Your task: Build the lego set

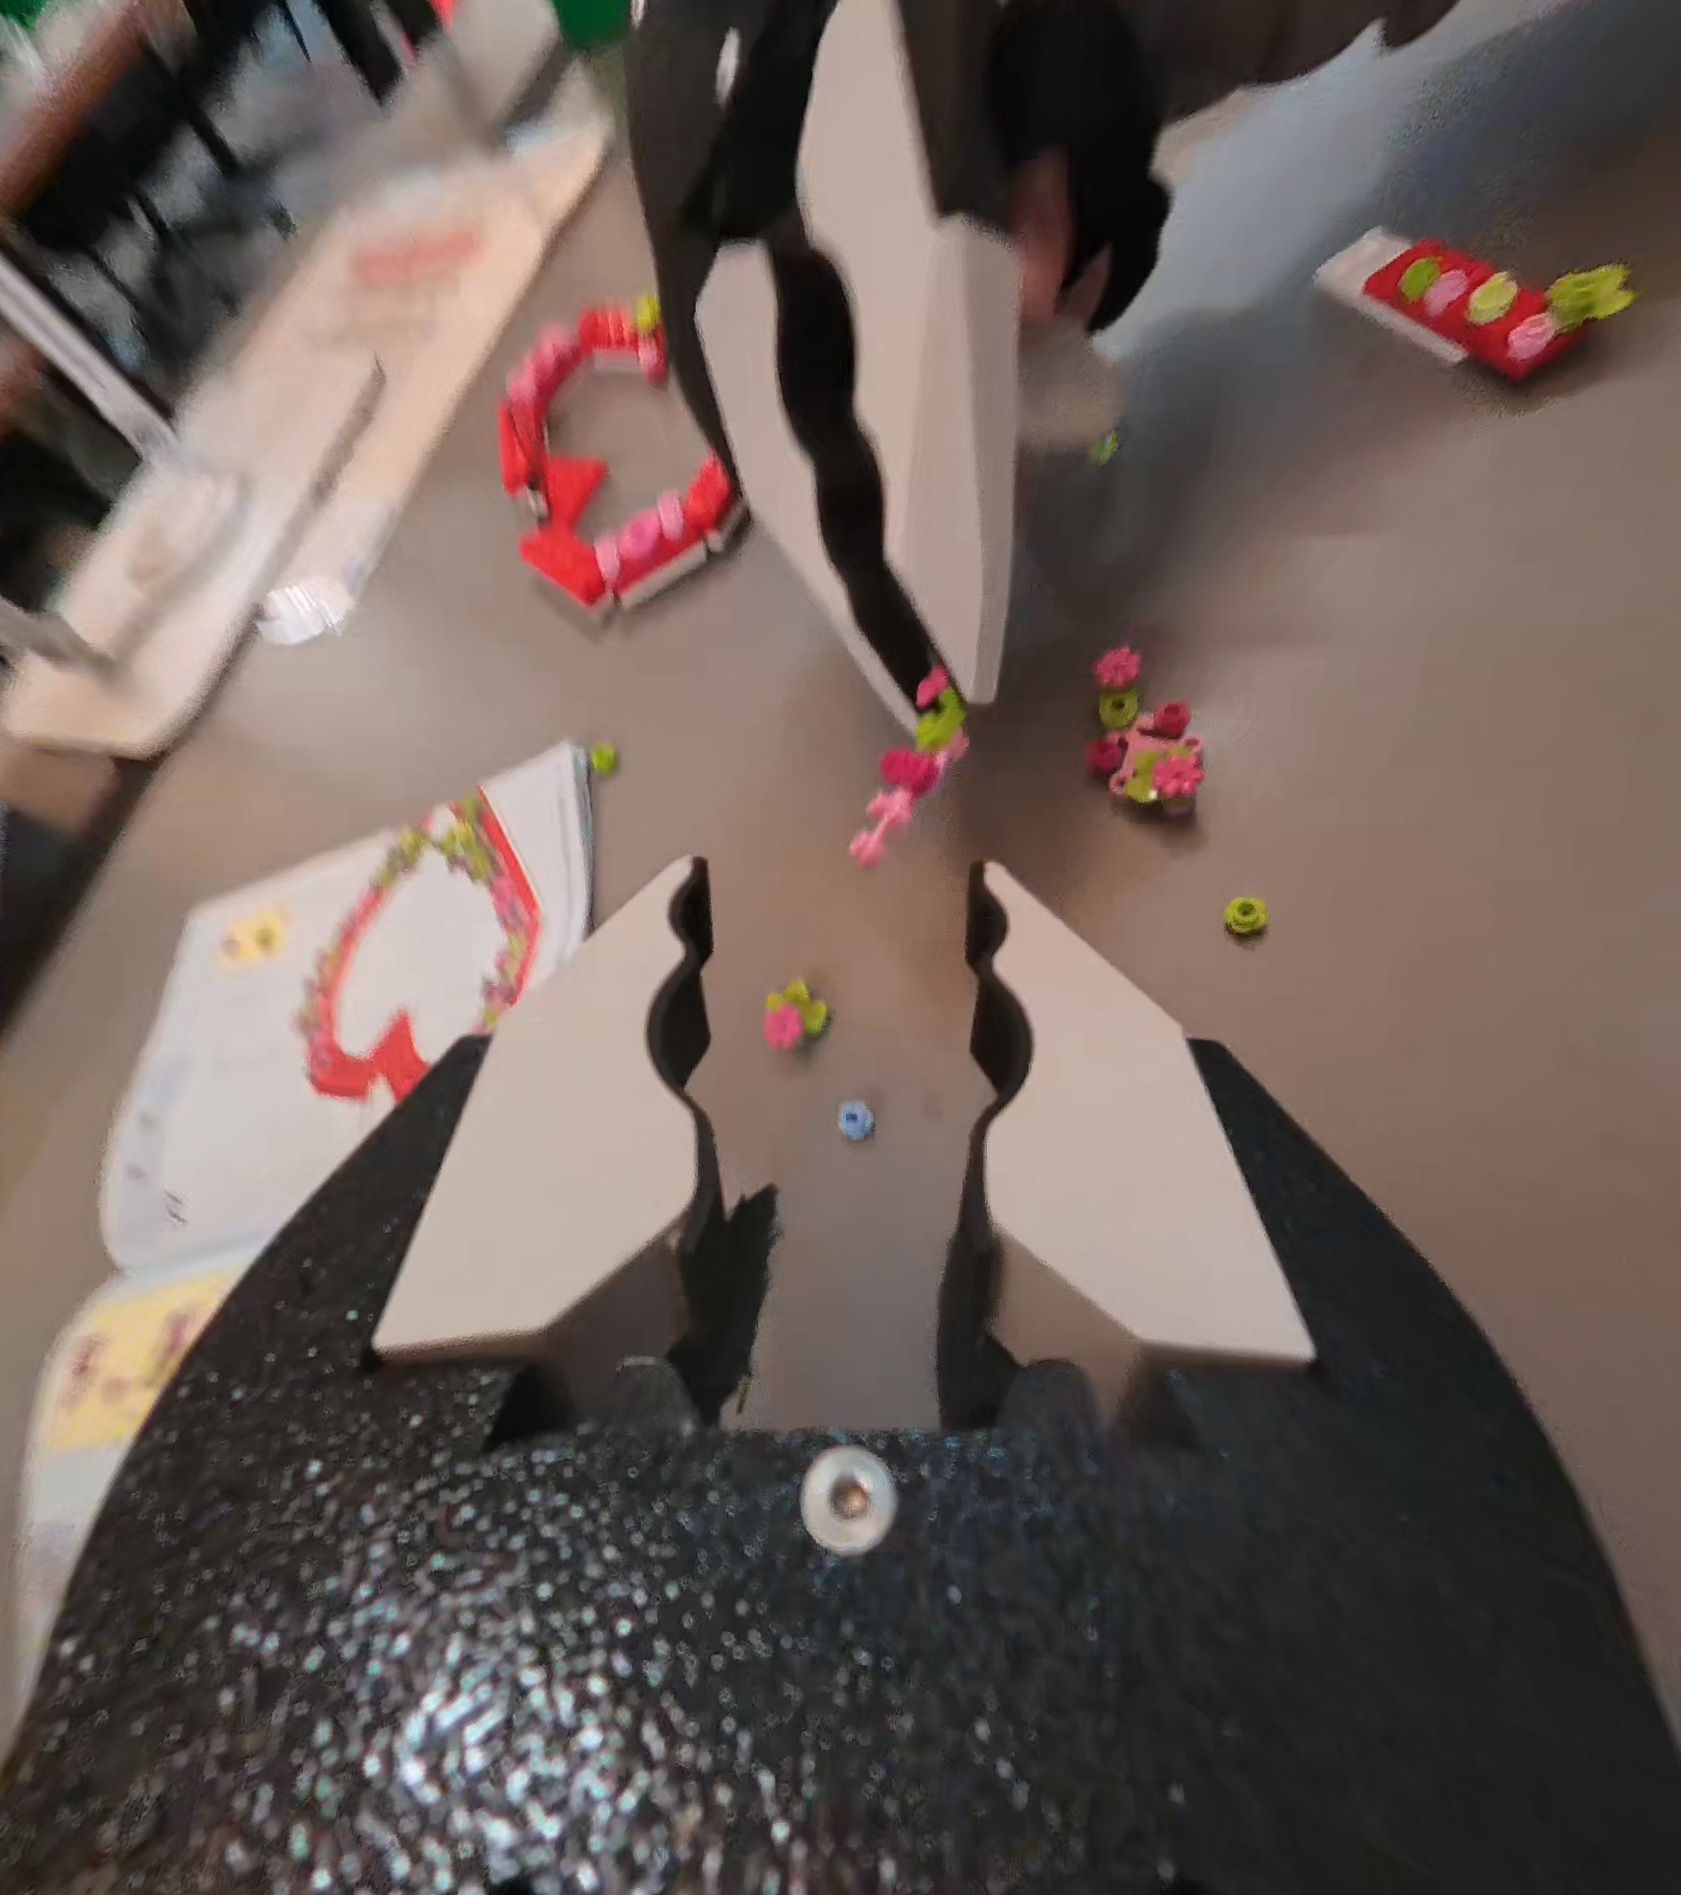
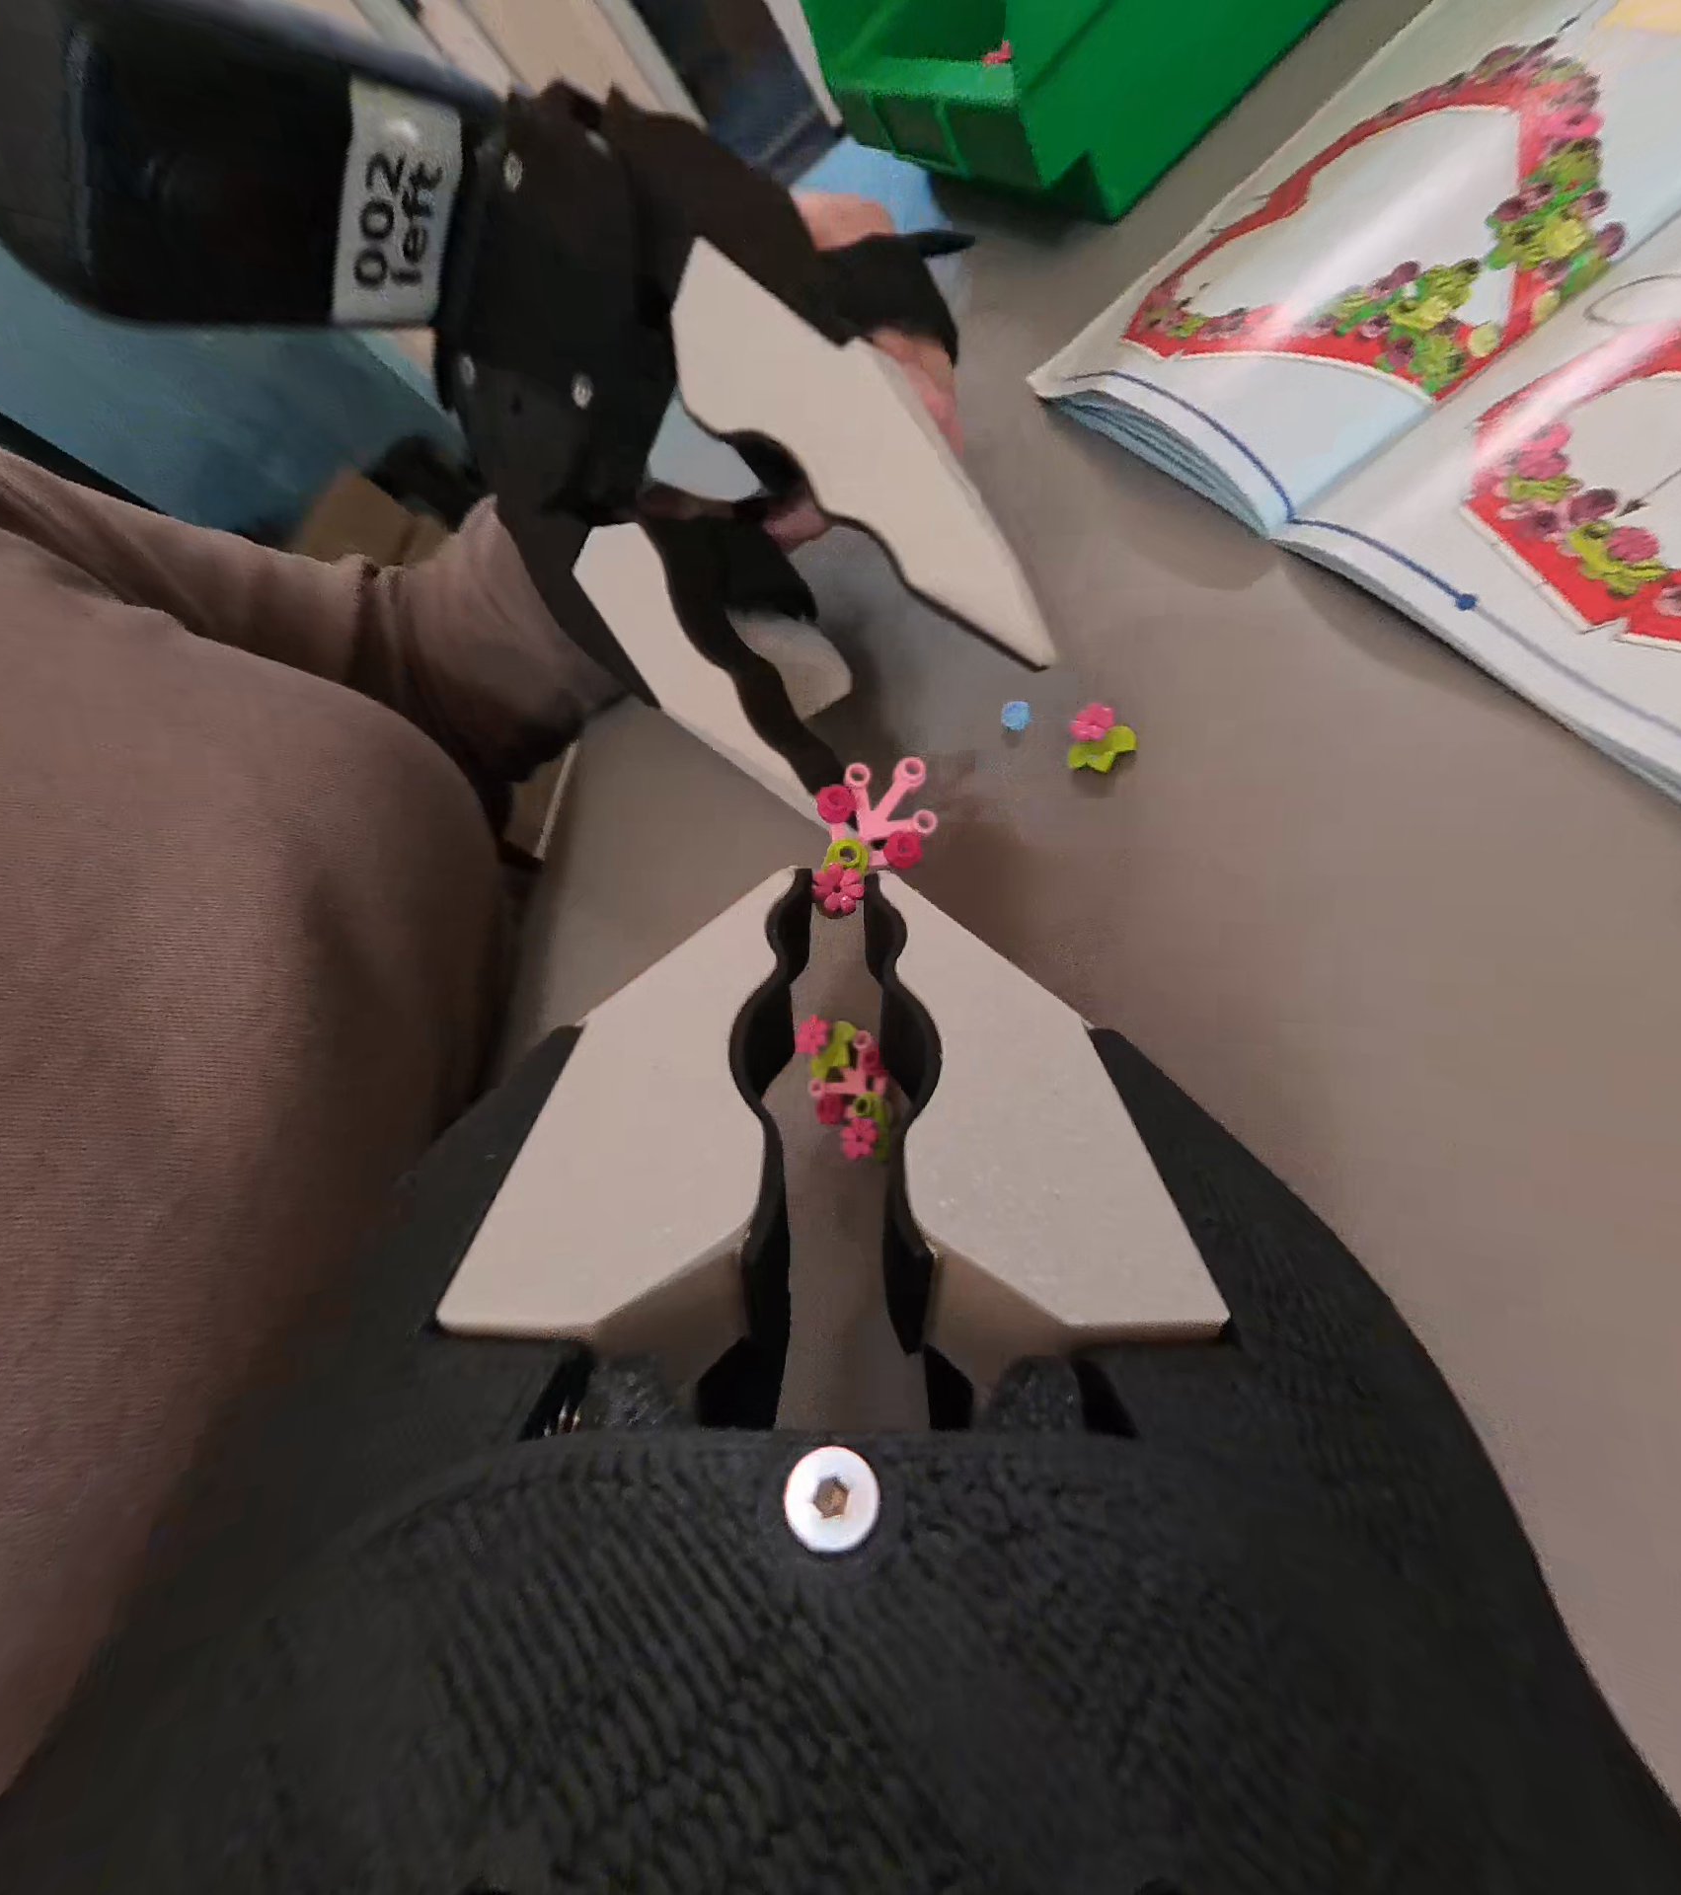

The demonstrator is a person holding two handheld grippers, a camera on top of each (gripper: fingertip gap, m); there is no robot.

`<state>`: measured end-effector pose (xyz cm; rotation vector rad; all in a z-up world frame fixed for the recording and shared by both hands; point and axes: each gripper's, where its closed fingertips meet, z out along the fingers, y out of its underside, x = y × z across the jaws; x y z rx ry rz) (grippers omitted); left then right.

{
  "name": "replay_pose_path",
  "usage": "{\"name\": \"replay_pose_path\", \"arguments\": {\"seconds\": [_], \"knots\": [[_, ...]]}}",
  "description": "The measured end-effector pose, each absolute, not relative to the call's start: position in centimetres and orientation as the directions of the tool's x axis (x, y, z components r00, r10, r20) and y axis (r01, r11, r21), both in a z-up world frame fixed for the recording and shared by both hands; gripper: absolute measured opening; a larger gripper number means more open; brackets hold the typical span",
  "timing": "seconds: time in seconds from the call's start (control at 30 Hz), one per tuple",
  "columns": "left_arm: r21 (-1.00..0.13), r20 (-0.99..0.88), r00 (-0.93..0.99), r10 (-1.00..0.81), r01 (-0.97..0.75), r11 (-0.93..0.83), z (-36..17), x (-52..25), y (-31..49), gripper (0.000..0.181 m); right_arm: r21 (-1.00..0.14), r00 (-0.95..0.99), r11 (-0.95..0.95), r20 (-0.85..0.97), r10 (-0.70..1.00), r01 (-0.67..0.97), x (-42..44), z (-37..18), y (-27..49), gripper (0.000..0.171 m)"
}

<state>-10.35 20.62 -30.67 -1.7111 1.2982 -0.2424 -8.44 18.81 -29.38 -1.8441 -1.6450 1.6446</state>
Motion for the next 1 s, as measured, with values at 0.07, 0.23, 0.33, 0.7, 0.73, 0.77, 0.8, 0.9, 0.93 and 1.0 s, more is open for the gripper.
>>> {"name": "replay_pose_path", "arguments": {"seconds": [0.07,0.23,0.33,0.7,0.73,0.77,0.8,0.9,0.93,1.0], "knots": [[-0.736,-0.481,0.359,-0.799,-0.662,0.145,-29.5,-9.7,20.2,0.040,-0.712,-0.234,-0.383,-0.604,0.762,0.589,-8.4,-29.1,18.6,0.008],[-0.673,-0.618,0.290,-0.731,-0.675,0.301,-28.3,-9.0,19.6,0.013,-0.717,-0.260,-0.381,-0.610,0.749,0.584,-8.3,-28.7,18.4,0.008],[-0.668,-0.622,0.278,-0.732,-0.676,0.311,-28.3,-8.9,19.5,0.005,-0.726,-0.266,-0.376,-0.601,0.754,0.576,-8.3,-28.5,18.5,0.008],[-0.693,-0.500,0.351,-0.792,-0.710,0.123,-30.1,-9.6,20.5,0.001,-0.793,-0.249,0.360,0.268,0.931,0.492,-9.0,-29.2,20.0,0.029],[-0.698,-0.489,0.354,-0.797,-0.707,0.114,-30.2,-9.5,20.5,0.001,-0.748,-0.254,0.426,0.343,0.905,0.509,-9.0,-29.5,20.2,0.025],[-0.703,-0.476,0.359,-0.803,-0.704,0.102,-30.2,-9.5,20.5,0.001,-0.706,-0.259,0.480,0.406,0.877,0.521,-9.1,-29.7,20.3,0.023],[-0.706,-0.469,0.364,-0.804,-0.702,0.094,-30.2,-9.5,20.5,0.001,-0.669,-0.266,0.523,0.455,0.850,0.528,-9.1,-29.9,20.4,0.022],[-0.704,-0.454,0.369,-0.811,-0.706,0.074,-30.4,-9.6,20.5,0.001,-0.610,-0.287,0.586,0.522,0.804,0.533,-9.2,-30.2,20.4,0.016],[-0.705,-0.447,0.370,-0.815,-0.706,0.066,-30.6,-9.7,20.5,0.001,-0.597,-0.293,0.599,0.535,0.793,0.534,-9.2,-30.3,20.5,0.016],[-0.703,-0.435,0.369,-0.821,-0.710,0.054,-30.8,-9.7,20.5,0.001,-0.556,-0.305,0.632,0.571,0.762,0.540,-9.3,-30.6,20.7,0.013]]}}
